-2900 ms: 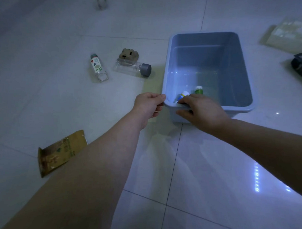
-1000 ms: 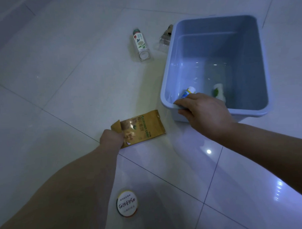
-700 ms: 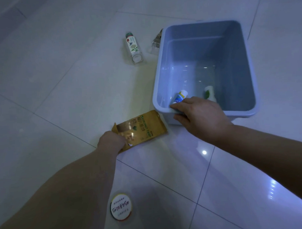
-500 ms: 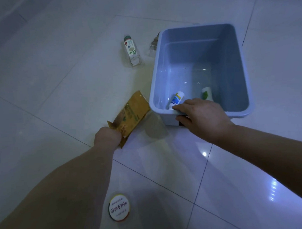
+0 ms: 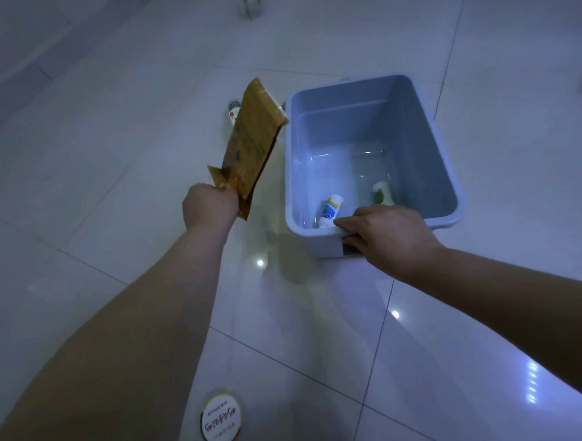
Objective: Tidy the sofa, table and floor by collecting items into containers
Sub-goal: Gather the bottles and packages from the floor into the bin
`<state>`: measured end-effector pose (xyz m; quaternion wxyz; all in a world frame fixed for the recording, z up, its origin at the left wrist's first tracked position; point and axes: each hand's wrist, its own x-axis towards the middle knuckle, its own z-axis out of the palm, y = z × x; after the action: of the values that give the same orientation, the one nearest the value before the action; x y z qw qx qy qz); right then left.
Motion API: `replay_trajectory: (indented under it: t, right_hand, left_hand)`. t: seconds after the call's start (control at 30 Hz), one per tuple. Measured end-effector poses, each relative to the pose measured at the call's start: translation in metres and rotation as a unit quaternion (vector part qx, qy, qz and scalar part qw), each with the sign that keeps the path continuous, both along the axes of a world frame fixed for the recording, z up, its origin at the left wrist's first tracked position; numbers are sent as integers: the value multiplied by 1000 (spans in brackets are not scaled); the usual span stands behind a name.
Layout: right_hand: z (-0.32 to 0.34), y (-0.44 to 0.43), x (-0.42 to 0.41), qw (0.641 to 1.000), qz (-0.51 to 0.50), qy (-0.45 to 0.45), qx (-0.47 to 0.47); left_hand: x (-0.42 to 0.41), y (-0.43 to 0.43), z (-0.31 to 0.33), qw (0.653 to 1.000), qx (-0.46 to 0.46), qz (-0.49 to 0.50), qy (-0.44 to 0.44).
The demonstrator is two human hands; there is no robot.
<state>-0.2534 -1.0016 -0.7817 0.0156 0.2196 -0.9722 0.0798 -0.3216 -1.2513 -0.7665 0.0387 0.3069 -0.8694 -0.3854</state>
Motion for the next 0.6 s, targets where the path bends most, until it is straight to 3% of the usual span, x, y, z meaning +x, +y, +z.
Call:
replay_trajectory:
  t: [0.13,0.3,0.47,0.6]
  right_hand:
    - [2,12,3,1000,-8,4,-7]
    - [-4,26,10,999,6,32,-18]
    - [-4,36,10,998,11,64,-19]
    - [-4,45,11,997,13,73,-22]
  left_hand:
    - [-15,32,23,994,-72,-65,51]
    - [-29,80,40,985,-95,-114,92]
    - [-19,115,35,963,-174,-206,29]
    - [-10,124,20,916,-288,-279,-18]
